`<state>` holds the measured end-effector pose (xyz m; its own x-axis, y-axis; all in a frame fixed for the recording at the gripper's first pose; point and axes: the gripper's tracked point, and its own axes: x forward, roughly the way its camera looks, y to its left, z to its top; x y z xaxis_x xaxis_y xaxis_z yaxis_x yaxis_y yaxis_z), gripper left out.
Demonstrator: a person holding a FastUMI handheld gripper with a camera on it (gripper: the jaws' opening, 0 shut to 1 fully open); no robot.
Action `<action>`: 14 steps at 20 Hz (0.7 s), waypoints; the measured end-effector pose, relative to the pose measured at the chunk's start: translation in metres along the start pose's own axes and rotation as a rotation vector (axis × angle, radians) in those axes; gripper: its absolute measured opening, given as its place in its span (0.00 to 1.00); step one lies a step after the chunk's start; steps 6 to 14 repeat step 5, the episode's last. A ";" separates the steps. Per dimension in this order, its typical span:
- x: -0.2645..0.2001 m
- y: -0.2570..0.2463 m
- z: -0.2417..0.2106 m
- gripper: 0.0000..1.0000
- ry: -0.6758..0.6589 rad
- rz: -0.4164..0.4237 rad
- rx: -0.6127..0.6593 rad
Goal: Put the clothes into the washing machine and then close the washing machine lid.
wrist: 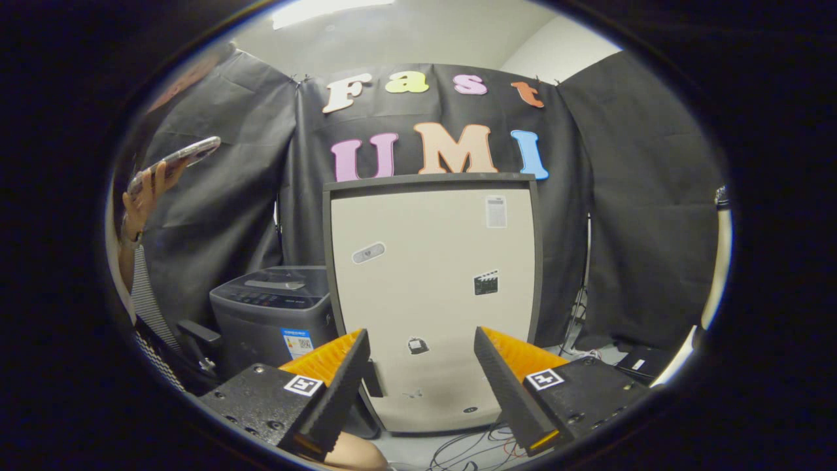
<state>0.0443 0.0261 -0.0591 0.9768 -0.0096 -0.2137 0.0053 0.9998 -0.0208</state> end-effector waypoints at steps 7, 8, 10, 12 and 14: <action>-0.007 0.003 0.000 0.97 0.008 -0.008 0.003; -0.007 0.003 0.000 0.97 0.008 -0.008 0.003; -0.007 0.003 0.000 0.97 0.008 -0.008 0.003; -0.007 0.003 0.000 0.97 0.008 -0.008 0.003; -0.007 0.003 0.000 0.97 0.008 -0.008 0.003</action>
